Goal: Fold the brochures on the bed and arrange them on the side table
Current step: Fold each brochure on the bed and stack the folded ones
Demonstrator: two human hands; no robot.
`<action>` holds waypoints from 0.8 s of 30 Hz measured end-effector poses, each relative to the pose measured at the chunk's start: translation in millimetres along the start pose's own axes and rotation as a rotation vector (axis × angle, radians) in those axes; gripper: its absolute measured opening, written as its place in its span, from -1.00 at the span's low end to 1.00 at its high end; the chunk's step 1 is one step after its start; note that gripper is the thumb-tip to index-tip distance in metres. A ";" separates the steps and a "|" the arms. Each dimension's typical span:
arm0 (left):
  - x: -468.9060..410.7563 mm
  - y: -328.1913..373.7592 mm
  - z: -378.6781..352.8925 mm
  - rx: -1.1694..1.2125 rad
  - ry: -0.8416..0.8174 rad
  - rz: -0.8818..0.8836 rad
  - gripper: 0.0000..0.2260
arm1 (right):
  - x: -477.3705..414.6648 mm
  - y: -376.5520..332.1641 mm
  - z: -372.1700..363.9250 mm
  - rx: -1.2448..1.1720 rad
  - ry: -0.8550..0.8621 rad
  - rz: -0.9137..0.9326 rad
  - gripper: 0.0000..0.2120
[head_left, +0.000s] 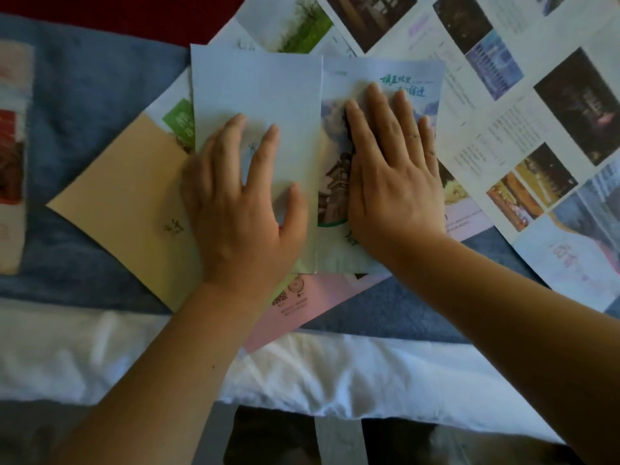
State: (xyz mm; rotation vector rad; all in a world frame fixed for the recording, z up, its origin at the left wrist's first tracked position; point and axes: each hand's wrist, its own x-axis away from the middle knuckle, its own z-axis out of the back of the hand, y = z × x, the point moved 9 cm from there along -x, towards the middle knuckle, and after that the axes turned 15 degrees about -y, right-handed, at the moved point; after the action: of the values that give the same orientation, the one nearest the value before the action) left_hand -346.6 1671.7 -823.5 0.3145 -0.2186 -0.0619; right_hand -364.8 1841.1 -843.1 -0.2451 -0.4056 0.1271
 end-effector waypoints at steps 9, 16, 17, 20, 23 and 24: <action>6.8 -6.7 -11.7 -0.122 -0.076 0.053 -0.36 | 16.3 15.6 -8.7 -0.010 0.014 -0.076 -0.42; 5.7 -0.5 -11.4 -0.070 -0.089 0.064 -0.22 | 15.4 14.6 -11.7 0.033 -0.006 -0.084 -0.40; 5.2 1.2 -12.2 -0.093 -0.101 0.072 -0.20 | 15.2 14.7 -11.5 0.029 -0.003 -0.086 -0.40; 4.1 3.6 -15.3 -0.147 -0.135 0.091 -0.18 | 14.6 13.1 -10.8 0.021 0.003 -0.087 -0.40; 2.8 4.1 -17.7 -0.186 -0.164 0.097 -0.19 | 14.1 12.3 -9.9 0.006 -0.003 -0.087 -0.41; 0.6 4.4 -16.1 -0.189 -0.164 0.091 -0.20 | 13.7 11.9 -8.3 -0.002 0.001 -0.089 -0.41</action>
State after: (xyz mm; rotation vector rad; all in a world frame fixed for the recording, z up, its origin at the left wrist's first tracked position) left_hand -342.3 1680.7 -836.9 0.1108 -0.3867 -0.0175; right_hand -349.9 1853.2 -848.5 -0.2290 -0.4151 0.0388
